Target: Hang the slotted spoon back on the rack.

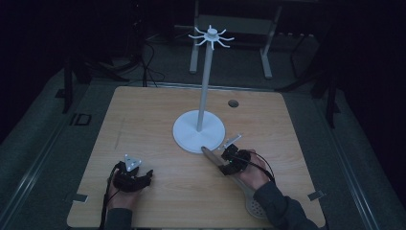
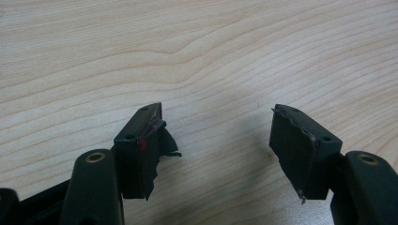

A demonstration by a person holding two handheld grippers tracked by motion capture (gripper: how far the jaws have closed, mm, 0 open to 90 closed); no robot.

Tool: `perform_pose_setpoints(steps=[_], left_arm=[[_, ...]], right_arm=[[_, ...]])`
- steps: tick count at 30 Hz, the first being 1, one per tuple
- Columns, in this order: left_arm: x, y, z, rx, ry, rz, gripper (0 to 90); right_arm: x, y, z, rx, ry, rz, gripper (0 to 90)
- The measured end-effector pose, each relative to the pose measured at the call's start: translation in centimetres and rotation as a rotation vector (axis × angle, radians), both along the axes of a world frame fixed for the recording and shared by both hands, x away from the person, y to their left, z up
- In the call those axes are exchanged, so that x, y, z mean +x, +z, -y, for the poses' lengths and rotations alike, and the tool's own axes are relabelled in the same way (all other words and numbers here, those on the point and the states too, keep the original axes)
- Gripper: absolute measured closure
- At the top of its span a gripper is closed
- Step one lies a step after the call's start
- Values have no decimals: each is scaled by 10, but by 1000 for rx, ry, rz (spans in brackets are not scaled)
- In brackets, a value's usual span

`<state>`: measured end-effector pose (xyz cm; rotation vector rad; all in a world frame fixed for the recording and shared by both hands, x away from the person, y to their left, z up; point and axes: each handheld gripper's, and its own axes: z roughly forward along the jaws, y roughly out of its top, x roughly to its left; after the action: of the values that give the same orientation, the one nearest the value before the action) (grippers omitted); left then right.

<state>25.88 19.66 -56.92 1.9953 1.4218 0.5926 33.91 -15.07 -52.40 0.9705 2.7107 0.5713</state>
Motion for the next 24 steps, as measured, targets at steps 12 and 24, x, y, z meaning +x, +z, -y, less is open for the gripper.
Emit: perform_pose_setpoints(steps=[12, 24], left_arm=[[0, 0, 0, -1, 0, 0, 359], [0, 0, 1, -1, 0, 0, 359]], right_arm=[[5, -14, -7, -29, 21, -55, 622], [10, -19, -6, -2, 28, -72, 683]])
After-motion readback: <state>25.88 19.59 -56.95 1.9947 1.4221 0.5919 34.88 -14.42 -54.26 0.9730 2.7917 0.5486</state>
